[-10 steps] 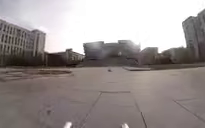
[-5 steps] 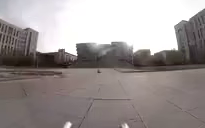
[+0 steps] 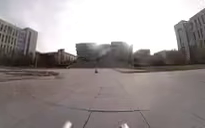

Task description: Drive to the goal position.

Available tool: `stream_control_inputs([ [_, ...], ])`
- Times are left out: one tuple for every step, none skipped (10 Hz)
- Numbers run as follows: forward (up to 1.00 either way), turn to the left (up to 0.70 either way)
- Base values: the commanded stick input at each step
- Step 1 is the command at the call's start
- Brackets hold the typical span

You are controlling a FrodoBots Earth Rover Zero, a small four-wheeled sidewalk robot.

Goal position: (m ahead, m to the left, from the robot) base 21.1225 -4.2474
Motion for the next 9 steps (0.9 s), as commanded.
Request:
stream_control_inputs([
  [1.0, 0.0],
  [1.0, 0.0],
  [1.0, 0.0],
  [1.0, 0.0],
  [1.0, 0.0],
  [1.0, 0.0],
  [1.0, 0.0],
  [1.0, 0.0],
  [1.0, 0.0],
])
